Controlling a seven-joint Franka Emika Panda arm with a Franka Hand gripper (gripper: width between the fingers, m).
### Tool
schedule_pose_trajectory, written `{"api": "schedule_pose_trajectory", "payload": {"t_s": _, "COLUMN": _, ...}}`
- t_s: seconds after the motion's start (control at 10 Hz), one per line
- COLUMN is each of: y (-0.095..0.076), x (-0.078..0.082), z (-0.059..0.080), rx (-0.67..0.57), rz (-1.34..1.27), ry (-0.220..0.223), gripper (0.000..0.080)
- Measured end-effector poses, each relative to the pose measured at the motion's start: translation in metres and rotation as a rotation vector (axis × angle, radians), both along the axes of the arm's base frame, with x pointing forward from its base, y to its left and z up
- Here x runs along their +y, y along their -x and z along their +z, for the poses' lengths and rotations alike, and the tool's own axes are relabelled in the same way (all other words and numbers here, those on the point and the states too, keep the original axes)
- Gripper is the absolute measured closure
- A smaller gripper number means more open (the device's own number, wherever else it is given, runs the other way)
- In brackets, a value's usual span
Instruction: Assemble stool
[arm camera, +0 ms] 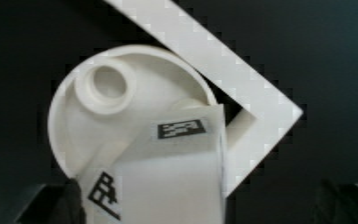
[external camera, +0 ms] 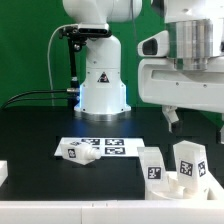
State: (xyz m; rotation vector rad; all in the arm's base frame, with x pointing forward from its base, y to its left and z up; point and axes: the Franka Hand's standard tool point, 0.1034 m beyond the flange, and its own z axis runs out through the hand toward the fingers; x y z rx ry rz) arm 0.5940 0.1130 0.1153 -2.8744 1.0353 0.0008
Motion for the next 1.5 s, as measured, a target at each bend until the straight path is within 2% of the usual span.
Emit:
{"api": "schedule_pose_trajectory", "payload": {"t_s": 0.2, "y": -0.001, "x": 0.005, "z": 0.006, "rx": 0.006, "rz": 0.334, "ry": -0.004, "gripper": 0.0151}}
{"api": "schedule_pose_trajectory", "payload": {"t_s": 0.5, "y": -0.003, "x": 0.0, "z": 0.006, "rx": -0.014, "rz": 0.533, "ry": 0.02, "gripper": 0.0151}}
{"api": "schedule_pose_trajectory", "payload": {"t_s": 0.7, "y": -0.007, "x": -0.008, "z": 0.009, "rx": -0.025, "rz": 0.864, "ry": 0.052, "gripper": 0.0151}}
{"api": "schedule_pose_trajectory", "payload": {"t_s": 0.9, "y": -0.01, "x": -0.005, "z": 0.009, "rx": -0.019, "rz": 1.165, "ry": 0.076, "gripper": 0.0151}}
{"api": "schedule_pose_trajectory", "payload": {"t_s": 1.2, "y": -0.011, "x": -0.008, "z": 0.009, "rx": -0.018, "rz": 1.209, "ry": 0.083, "gripper": 0.0151}}
{"api": "schedule_pose_trajectory", "payload": {"t_s": 1.3, "y": -0.012, "x": -0.009, "z": 0.006, "rx": -0.024, "rz": 1.2, "ry": 0.089, "gripper": 0.0151}}
{"api": "schedule_pose_trajectory", "payload": {"t_s": 1.5, "y": -0.008, "x": -0.007, "z": -0.009, "rx": -0.034, "rz": 1.185, "ry": 0.102, "gripper": 0.0151}}
